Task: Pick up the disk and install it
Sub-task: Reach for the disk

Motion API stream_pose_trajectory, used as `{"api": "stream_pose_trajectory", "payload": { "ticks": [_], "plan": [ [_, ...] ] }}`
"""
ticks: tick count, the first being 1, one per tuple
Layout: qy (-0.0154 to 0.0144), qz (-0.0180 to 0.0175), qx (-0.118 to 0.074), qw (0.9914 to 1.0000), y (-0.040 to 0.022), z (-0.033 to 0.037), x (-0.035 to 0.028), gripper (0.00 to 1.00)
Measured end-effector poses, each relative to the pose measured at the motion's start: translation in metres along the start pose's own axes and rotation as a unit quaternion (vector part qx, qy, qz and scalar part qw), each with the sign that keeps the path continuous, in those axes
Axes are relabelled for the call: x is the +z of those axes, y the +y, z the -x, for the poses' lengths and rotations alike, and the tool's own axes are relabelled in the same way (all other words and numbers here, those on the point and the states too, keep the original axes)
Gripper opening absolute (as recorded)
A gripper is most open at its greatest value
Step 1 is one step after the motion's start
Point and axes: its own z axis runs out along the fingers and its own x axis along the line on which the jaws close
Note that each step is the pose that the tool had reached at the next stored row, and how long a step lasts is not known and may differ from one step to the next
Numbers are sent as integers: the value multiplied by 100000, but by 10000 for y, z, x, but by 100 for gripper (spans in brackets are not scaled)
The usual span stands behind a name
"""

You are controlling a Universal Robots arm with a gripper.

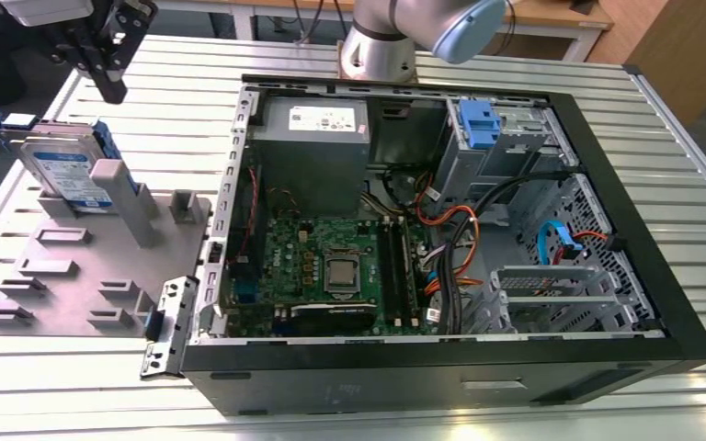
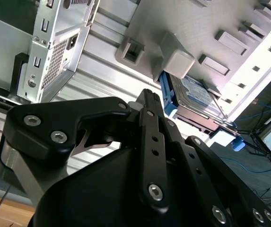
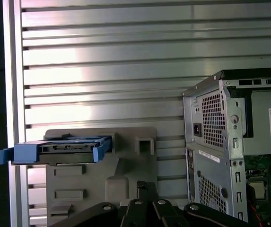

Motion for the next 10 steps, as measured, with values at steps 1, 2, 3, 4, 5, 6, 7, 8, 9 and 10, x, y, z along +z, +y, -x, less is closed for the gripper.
{"api": "stream_pose_trajectory", "payload": {
  "ticks": [1,2,3,4,5,6,7,8,9,10],
  "plan": [
    [0,-3,-2,100000,-3,-27,5,11],
    [3,-2,1,100000,-5,-56,10,11],
    [0,-2,2,100000,-7,-85,16,11],
    [-2,2,7,100000,-10,-117,22,11],
    [0,-1,5,100000,-13,-151,28,11],
    [-1,-2,2,100000,-16,-189,34,11],
    [-3,0,-2,100000,-20,-229,41,11],
    [4,-5,-1,100000,-23,-271,49,11],
    [-2,-1,4,100000,-29,-350,66,11],
    [-2,-1,8,100000,-33,-389,73,11]
  ]
}}
